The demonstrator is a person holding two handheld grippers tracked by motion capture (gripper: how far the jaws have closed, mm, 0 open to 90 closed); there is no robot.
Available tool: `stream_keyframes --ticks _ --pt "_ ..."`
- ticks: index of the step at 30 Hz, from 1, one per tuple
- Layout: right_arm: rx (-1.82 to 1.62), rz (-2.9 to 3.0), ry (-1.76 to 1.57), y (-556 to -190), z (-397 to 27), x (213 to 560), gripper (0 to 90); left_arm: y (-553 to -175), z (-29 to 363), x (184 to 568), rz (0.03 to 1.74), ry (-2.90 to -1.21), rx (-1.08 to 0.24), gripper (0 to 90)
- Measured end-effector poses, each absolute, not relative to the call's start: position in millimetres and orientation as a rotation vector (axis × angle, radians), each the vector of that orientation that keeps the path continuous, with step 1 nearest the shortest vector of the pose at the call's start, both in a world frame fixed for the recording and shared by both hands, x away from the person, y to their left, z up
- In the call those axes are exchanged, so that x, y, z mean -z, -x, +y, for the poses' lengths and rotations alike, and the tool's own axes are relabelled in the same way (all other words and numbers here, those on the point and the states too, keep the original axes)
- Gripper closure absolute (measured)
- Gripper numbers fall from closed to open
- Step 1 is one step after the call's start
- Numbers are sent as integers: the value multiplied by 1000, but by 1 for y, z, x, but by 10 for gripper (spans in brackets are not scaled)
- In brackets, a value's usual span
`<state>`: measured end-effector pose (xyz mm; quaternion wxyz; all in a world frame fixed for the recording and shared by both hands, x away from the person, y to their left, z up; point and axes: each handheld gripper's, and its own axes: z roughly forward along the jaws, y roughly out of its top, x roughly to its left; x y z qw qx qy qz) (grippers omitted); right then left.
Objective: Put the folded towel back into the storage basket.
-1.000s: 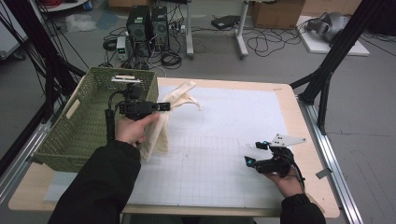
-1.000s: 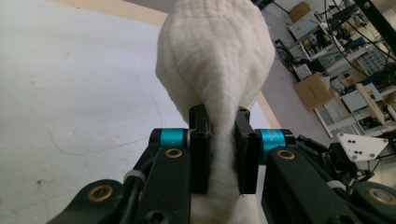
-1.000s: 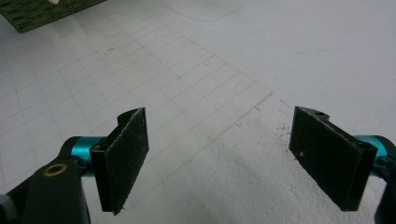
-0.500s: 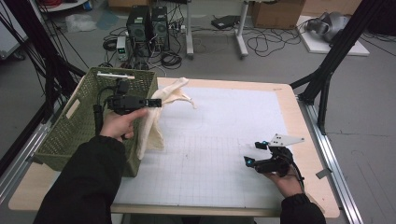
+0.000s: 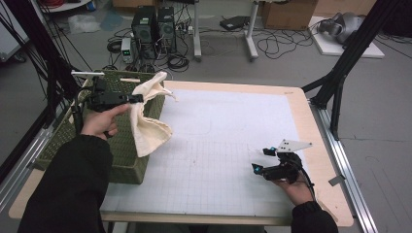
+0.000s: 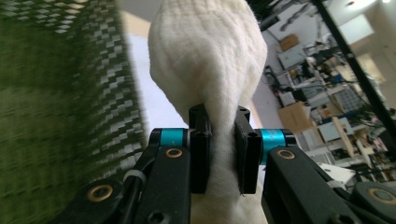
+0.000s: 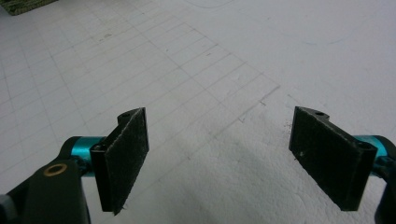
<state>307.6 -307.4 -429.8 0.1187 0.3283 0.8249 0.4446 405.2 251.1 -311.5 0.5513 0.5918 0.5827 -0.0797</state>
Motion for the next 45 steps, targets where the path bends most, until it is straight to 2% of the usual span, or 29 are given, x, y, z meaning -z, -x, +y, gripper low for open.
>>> stream_keyframes --ticks 14,27,35,45 --pt "-1288 2427 -951 -308 -307 431 192 -399 289 326 1456 -1434 153 794" --pt "-1279 2428 -943 -308 -307 431 192 -388 317 337 1534 -1604 172 794" --pt "-1273 2431 -944 -308 -305 431 193 -394 306 357 1613 -1688 73 792" --pt "-1280 2429 -935 -308 -306 431 197 -401 295 369 1635 -1561 -116 790"
